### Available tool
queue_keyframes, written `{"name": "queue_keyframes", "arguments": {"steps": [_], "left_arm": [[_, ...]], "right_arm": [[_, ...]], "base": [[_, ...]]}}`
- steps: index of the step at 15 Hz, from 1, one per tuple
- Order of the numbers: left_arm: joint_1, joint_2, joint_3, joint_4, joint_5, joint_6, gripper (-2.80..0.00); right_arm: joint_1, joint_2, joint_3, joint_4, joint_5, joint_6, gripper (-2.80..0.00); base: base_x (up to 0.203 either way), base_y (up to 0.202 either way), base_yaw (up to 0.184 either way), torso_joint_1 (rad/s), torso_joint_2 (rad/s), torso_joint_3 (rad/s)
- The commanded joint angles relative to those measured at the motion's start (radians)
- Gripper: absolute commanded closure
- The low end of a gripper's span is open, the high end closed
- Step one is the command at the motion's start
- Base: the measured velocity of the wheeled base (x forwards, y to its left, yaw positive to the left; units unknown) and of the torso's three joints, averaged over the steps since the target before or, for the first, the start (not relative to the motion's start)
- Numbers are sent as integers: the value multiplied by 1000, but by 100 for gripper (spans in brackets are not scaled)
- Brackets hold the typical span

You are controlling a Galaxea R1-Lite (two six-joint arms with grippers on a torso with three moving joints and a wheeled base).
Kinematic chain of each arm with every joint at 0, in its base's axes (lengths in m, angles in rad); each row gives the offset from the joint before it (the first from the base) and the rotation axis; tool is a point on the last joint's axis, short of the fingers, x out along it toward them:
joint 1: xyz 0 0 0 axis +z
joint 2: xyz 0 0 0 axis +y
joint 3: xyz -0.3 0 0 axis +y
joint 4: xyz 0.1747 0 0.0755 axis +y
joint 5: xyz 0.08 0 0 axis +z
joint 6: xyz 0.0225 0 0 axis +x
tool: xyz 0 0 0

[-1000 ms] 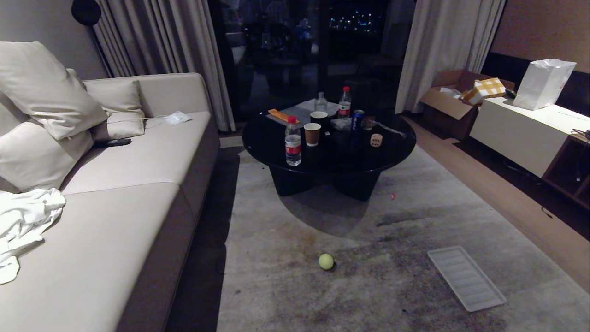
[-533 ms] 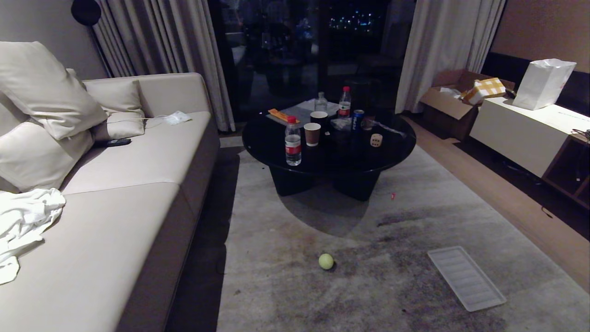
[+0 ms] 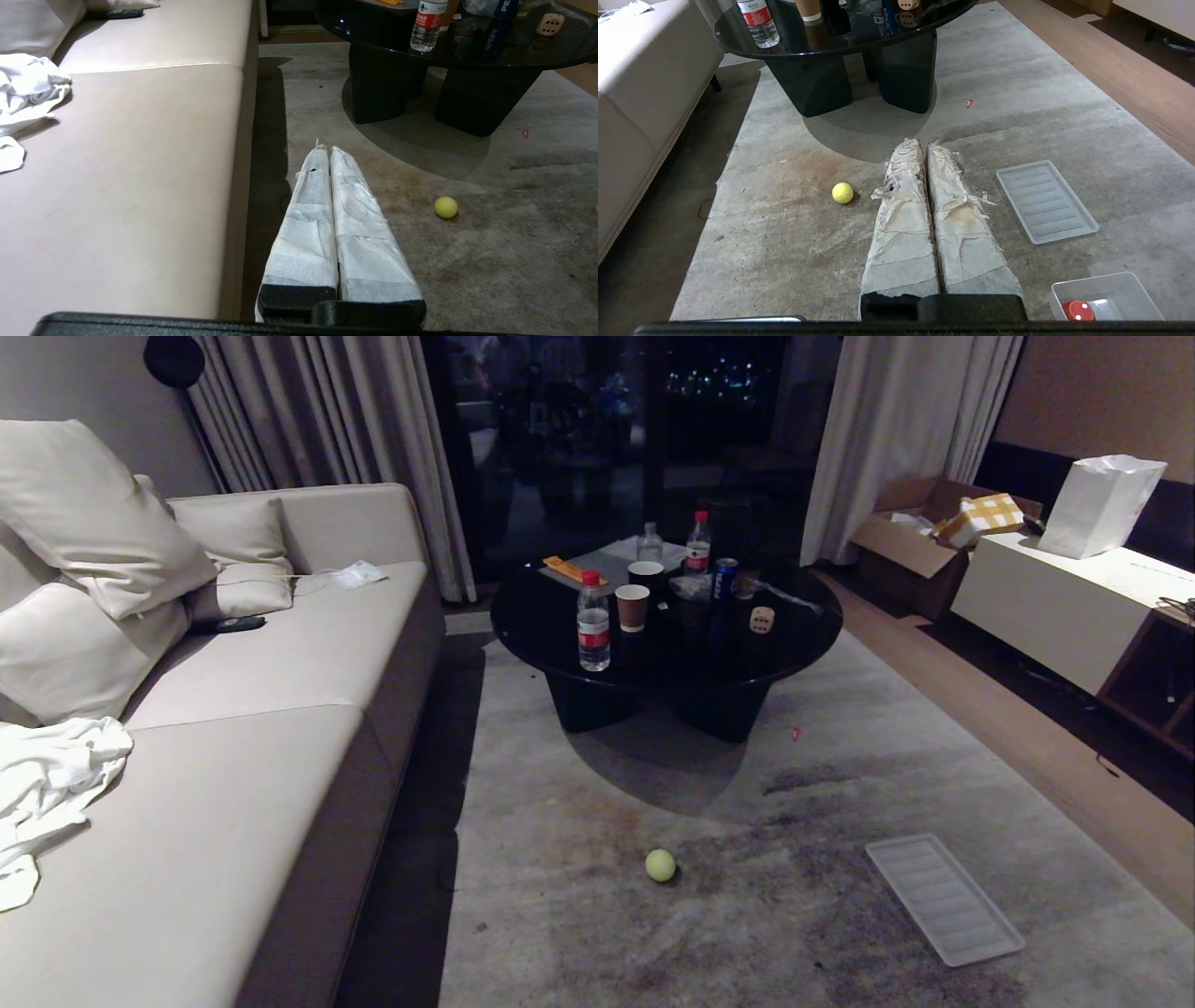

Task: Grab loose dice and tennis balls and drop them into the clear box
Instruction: Pick up the ball on the floor

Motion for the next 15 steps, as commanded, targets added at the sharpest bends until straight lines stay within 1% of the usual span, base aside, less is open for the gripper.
{"name": "queue_keyframes", "arguments": {"steps": [1,4,5,7,8,10,13,15], "left_arm": [[0,0,2,0,1,0,0],[0,0,2,0,3,-7,0],[0,0,2,0,6,-22,0],[0,1,2,0,32,-55,0],[0,0,2,-1,33,-70,0],[0,2,2,0,30,-61,0],[0,0,2,-1,36,-73,0],[0,0,2,-3,33,-69,0]], "right_arm": [[1,1,0,0,0,1,0],[1,1,0,0,0,1,0],[1,1,0,0,0,1,0],[1,1,0,0,0,1,0],[1,1,0,0,0,1,0],[1,1,0,0,0,1,0],[2,1,0,0,0,1,0],[1,1,0,0,0,1,0]], "base": [[0,0,0,0,0,0],[0,0,0,0,0,0],[0,0,0,0,0,0],[0,0,0,0,0,0],[0,0,0,0,0,0],[0,0,0,0,0,0],[0,0,0,0,0,0],[0,0,0,0,0,0]]}}
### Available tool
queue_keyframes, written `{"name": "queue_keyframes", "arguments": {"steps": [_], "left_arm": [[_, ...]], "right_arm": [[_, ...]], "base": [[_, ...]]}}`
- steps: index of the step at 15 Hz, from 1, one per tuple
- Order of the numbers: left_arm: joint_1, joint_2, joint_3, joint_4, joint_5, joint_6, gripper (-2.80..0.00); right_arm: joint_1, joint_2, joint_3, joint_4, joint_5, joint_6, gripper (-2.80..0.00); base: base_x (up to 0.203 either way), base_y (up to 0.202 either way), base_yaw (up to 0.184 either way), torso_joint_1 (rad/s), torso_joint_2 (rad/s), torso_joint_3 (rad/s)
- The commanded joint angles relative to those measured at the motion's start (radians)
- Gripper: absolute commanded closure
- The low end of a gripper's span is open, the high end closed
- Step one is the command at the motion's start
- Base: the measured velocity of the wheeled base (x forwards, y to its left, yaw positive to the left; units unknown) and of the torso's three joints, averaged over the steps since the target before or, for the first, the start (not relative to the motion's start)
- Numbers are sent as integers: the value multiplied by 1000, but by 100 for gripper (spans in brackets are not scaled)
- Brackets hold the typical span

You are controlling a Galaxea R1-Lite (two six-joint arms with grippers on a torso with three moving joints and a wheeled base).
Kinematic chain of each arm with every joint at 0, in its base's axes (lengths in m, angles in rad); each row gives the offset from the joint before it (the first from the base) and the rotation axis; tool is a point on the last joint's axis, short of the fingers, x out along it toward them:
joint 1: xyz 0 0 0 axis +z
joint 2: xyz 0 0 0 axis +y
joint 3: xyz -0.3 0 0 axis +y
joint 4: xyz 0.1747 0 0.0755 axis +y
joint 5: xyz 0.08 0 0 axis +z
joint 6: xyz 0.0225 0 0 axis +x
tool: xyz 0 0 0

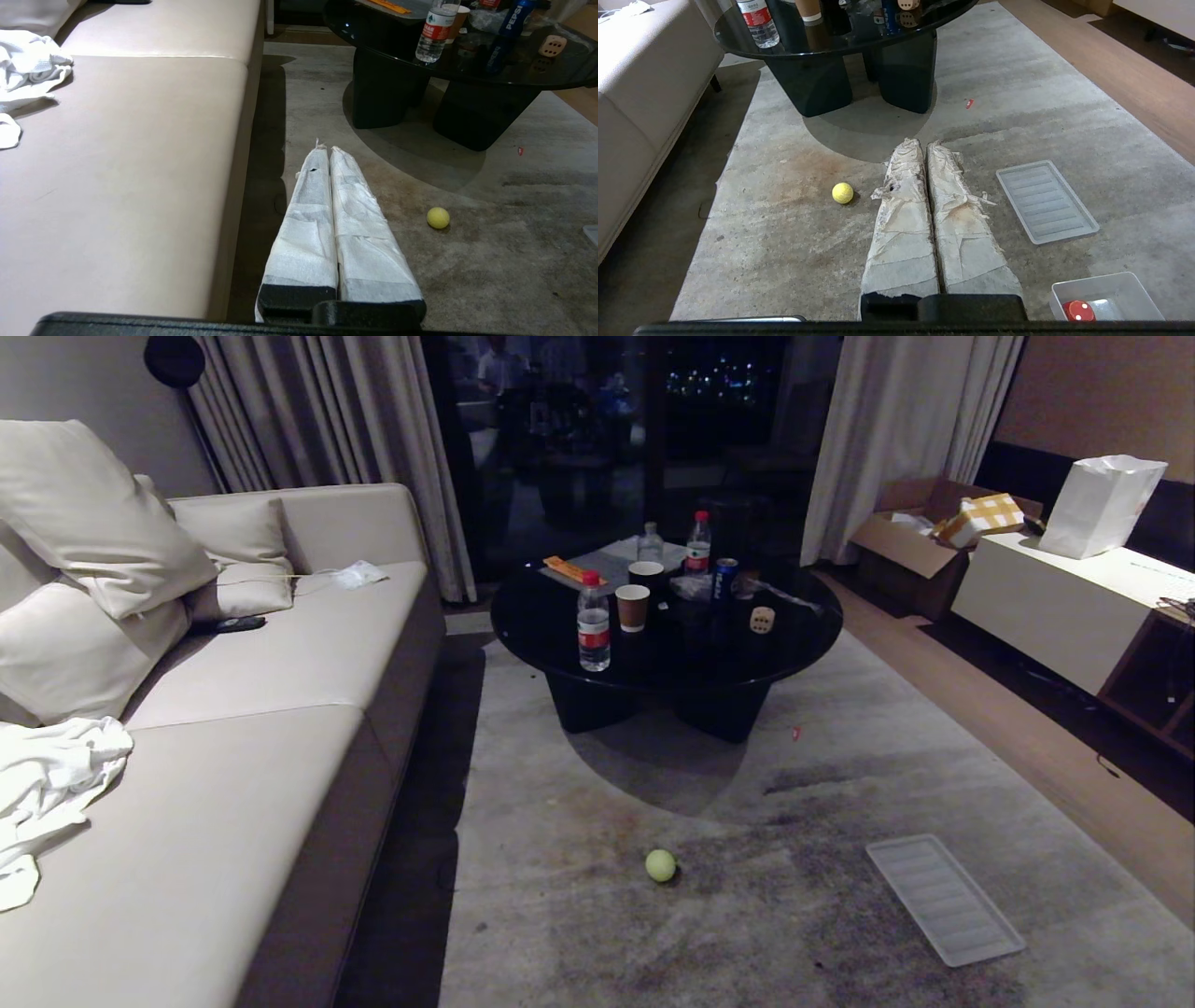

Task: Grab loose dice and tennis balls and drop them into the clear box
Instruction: Pick up the ball on the floor

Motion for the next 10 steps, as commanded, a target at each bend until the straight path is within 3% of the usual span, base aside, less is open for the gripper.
{"name": "queue_keyframes", "arguments": {"steps": [1,10], "left_arm": [[0,2,2,-1,-1,2,0],[0,2,2,0,1,-2,0]], "right_arm": [[2,1,0,0,0,1,0],[1,1,0,0,0,1,0]], "base": [[0,0,0,0,0,0],[0,0,0,0,0,0]]}}
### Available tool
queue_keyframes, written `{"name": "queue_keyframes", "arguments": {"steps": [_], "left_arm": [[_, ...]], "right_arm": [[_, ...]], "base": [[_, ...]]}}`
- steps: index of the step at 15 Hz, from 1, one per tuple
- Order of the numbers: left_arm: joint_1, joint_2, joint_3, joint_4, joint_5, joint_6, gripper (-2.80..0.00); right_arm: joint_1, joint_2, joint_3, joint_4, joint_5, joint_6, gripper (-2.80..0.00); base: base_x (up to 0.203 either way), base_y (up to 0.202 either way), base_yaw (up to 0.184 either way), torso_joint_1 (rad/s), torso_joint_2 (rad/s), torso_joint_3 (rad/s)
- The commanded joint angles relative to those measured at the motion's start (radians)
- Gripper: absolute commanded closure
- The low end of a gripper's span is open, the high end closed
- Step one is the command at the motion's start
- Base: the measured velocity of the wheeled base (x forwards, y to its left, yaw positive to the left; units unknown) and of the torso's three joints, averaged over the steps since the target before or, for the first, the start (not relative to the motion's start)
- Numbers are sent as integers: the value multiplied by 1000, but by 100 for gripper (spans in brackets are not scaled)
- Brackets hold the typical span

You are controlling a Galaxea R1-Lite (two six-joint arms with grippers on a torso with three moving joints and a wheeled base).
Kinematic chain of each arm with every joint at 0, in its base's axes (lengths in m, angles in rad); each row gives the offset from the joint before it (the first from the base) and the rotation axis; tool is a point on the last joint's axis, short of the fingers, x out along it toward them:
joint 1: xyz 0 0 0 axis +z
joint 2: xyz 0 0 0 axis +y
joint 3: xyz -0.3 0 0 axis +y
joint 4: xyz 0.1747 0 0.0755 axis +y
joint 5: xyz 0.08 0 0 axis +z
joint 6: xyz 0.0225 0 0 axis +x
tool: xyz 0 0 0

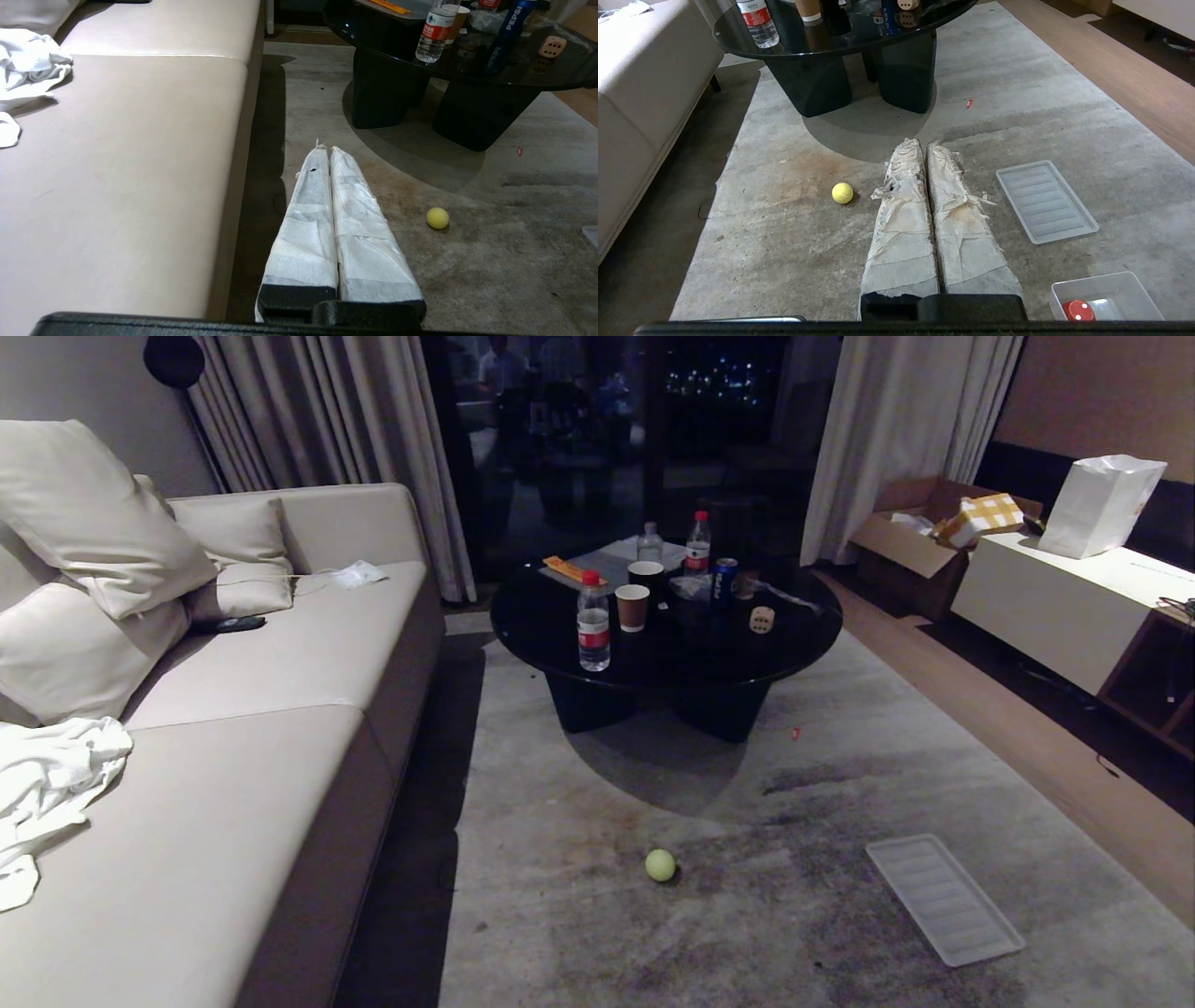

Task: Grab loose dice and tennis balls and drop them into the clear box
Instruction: Pick up the ball on the floor

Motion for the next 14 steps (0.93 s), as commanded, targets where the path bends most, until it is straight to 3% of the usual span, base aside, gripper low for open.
{"name": "queue_keyframes", "arguments": {"steps": [1,14], "left_arm": [[0,1,2,-2,-1,4,0],[0,0,2,0,2,-4,0]], "right_arm": [[1,1,0,0,0,0,0],[1,1,0,0,0,0,0]], "base": [[0,0,0,0,0,0],[0,0,0,0,0,0]]}}
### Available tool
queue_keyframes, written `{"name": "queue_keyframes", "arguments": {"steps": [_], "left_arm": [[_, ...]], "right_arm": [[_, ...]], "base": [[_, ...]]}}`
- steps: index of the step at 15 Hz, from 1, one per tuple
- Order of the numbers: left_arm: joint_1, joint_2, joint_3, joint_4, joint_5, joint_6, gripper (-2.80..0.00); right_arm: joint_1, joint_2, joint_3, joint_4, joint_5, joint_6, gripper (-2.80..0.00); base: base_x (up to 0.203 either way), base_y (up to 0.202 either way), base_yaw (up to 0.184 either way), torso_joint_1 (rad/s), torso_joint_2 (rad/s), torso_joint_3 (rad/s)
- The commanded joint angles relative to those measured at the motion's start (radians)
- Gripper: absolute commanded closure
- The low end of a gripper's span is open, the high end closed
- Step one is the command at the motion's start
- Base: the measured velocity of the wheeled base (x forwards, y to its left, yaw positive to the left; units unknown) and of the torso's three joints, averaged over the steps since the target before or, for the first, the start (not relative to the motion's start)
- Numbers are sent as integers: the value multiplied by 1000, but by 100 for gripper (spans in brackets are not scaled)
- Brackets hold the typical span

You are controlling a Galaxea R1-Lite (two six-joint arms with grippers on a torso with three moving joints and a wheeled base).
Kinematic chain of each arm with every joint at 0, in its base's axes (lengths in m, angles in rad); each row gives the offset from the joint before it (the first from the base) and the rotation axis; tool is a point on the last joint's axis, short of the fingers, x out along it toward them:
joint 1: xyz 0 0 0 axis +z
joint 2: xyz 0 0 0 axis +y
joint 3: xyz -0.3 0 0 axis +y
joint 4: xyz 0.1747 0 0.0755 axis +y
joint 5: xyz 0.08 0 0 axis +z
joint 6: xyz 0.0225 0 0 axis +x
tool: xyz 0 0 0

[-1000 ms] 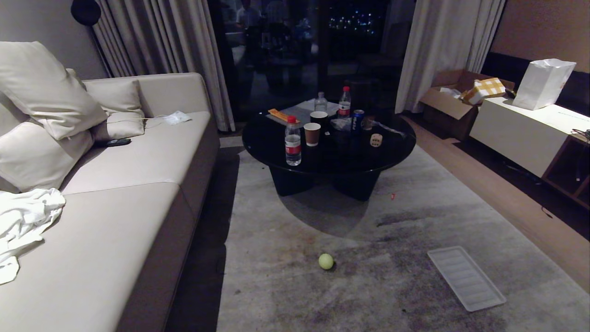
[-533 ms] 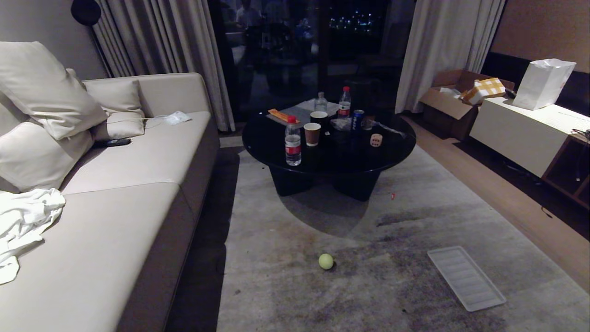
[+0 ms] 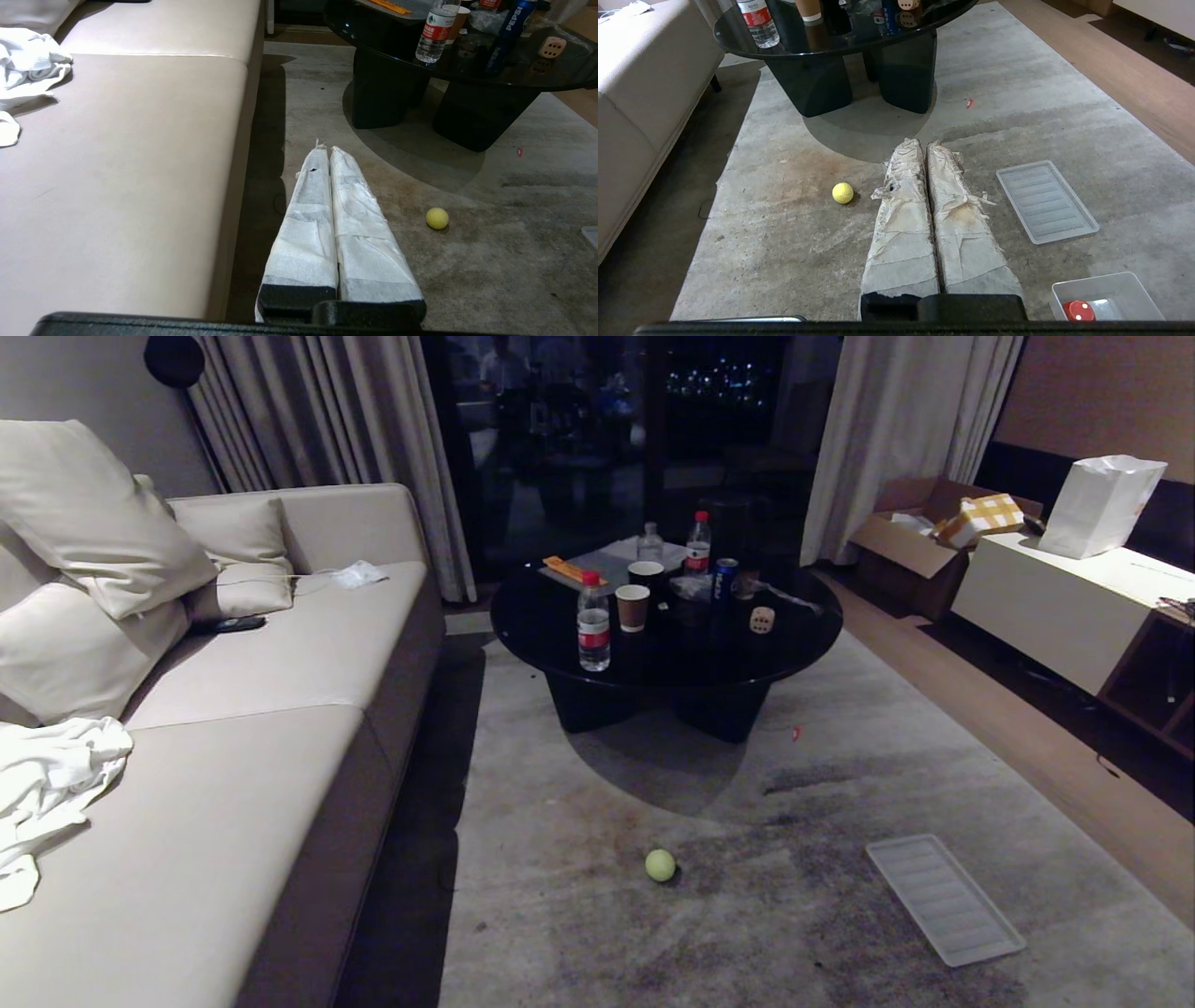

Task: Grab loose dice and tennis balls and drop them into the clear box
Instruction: Pick up the ball on the floor

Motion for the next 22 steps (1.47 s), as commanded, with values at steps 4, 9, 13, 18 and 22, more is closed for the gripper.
{"name": "queue_keyframes", "arguments": {"steps": [4,9,13,18,22], "left_arm": [[0,0,2,0,1,1,0],[0,1,2,0,0,3,0],[0,1,2,0,1,1,0],[0,1,2,0,1,-1,0],[0,0,2,0,1,-1,0]], "right_arm": [[1,1,0,0,0,0,0],[1,1,0,0,0,0,0],[2,1,0,0,0,0,0],[1,1,0,0,0,0,0],[1,1,0,0,0,0,0]], "base": [[0,0,0,0,0,0],[0,0,0,0,0,0],[0,0,0,0,0,0],[0,0,0,0,0,0],[0,0,0,0,0,0]]}}
